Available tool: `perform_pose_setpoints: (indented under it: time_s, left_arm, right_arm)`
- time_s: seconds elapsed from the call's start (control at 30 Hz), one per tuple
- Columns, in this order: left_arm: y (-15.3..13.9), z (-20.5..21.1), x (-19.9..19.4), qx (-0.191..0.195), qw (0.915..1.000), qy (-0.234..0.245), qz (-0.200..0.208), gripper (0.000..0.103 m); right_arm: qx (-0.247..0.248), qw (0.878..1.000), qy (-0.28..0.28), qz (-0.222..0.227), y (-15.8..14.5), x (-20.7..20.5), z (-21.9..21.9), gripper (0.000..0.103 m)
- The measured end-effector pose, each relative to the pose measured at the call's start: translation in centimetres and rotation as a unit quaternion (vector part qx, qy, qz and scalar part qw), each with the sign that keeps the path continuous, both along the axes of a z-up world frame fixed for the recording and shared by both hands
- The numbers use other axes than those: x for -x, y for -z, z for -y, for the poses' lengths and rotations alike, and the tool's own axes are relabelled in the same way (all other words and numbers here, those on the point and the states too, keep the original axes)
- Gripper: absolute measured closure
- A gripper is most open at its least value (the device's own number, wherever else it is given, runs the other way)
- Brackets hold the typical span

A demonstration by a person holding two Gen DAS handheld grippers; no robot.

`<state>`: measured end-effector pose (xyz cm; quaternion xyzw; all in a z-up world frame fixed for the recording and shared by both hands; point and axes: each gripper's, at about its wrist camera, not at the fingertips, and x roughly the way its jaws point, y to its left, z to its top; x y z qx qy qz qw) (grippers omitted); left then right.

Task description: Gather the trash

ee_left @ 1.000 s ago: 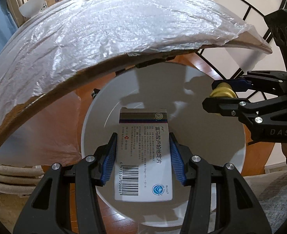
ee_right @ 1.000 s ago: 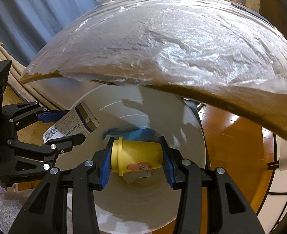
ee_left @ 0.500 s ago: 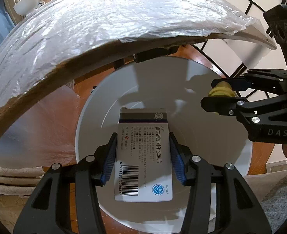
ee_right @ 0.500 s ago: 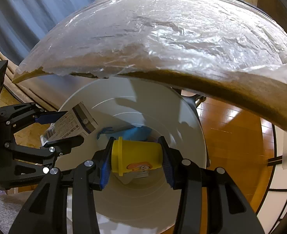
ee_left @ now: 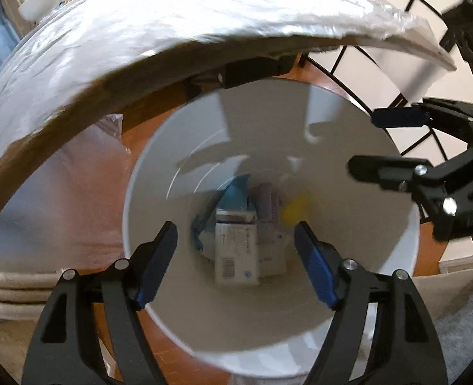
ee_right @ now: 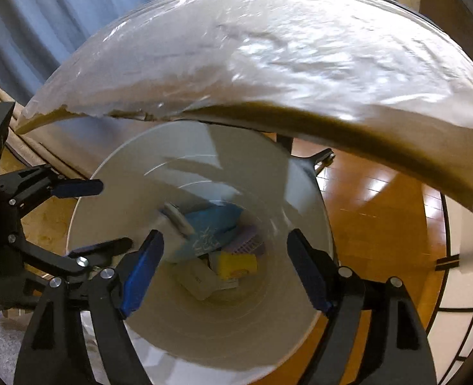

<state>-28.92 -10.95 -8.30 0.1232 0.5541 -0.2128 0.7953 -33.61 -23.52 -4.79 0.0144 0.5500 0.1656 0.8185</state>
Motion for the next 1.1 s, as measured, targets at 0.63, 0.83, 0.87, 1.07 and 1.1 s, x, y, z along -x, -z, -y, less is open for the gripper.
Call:
perform_pose_setpoints:
  time_s: [0.63, 0.83, 0.87, 1.07, 1.1]
  left_arm:
    - [-13.1, -10.1, -18.8, 0.052, 0.9639, -0.186, 0.184, 0.002]
    - [-10.4, -11.5, -25.5, 0.032, 0.9608, -0.23, 0.151, 0.002]
    - [-9.9, -11.7, -26.1, 0.028, 0.9613, -0.233, 0.145, 0.002]
    - [-8.1, -12.1, -27.2, 0.012, 0.962, -0.243, 0.125, 0.001]
    - [-8.2, -11.9, -27.1, 0.011, 0.9621, -0.242, 0.125, 0.001]
  right_arm:
    - [0.063, 0.98, 0.146, 0.119, -9.5, -17.8, 12.5, 0.004]
    - [0.075, 0.976, 0.176, 0.104, -7.7, -22.9, 16.6, 0.004]
    - [0.077, 0.975, 0.181, 0.099, -7.3, -23.4, 17.1, 0.004]
    - [0.092, 0.973, 0.186, 0.102, -6.4, -24.6, 18.5, 0.004]
    - [0.092, 0.973, 0.186, 0.102, -6.4, -24.7, 18.6, 0.004]
